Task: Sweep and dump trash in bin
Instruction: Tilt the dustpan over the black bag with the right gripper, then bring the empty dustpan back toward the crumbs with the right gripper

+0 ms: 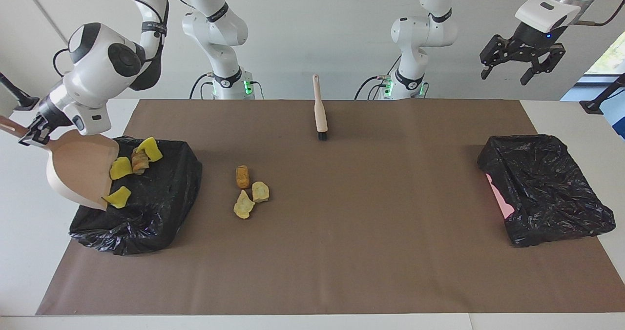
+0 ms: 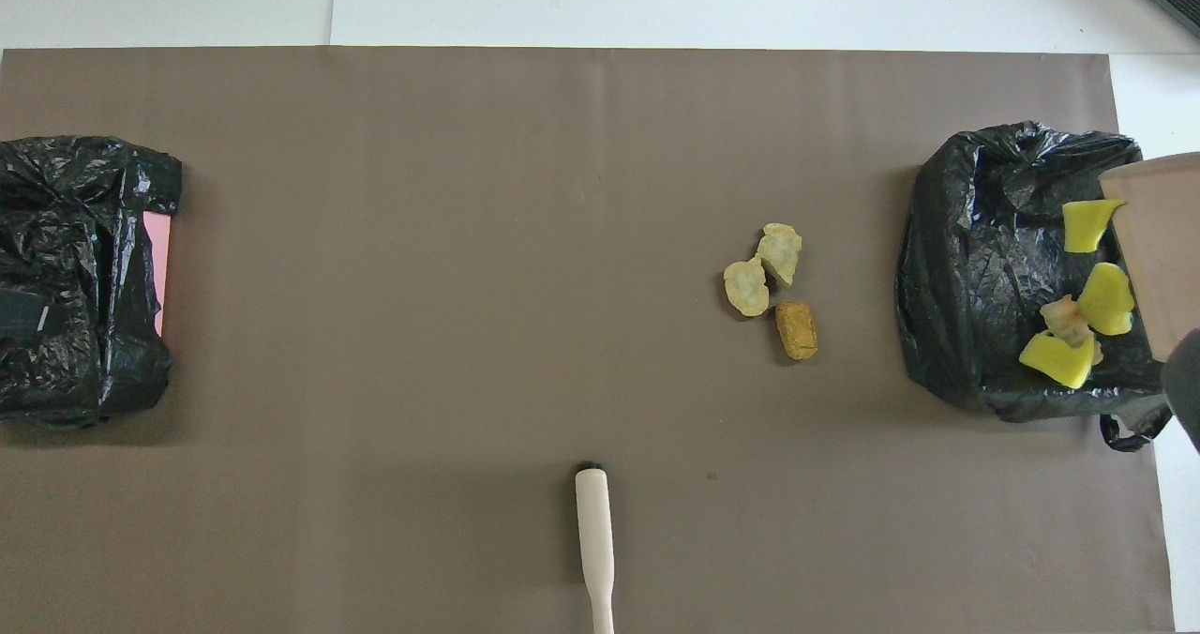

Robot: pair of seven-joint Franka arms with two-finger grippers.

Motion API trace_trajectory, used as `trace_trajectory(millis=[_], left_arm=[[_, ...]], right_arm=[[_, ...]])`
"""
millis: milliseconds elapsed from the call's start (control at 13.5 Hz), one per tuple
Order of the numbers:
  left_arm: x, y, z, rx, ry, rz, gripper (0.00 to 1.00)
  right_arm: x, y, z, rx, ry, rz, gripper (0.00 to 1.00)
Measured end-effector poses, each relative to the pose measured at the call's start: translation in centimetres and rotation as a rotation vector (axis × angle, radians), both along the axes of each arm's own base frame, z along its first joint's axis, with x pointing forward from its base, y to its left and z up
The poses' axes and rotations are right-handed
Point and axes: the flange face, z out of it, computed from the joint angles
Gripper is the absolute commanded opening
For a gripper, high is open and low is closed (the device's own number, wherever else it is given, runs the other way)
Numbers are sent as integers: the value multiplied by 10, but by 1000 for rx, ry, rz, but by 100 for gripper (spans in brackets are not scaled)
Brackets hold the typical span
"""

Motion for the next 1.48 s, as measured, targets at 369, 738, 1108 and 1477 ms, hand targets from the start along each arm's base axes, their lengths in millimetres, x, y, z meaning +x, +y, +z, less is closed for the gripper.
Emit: trace_trajectory(millis=[369,738,1108,1477], left_arm=[[0,-1,0,0,0,-4,100],[0,-1,0,0,0,-5,100],[0,-1,0,0,0,-5,100],[0,-1,0,0,1,-5,100]], right_arm=[[-33,14,49,10,-16,-94,0],[-45,42,28,113,69,-121,0],[-46,40,11,143,141,-79,0],[-42,41,20,122,144,-33,0]])
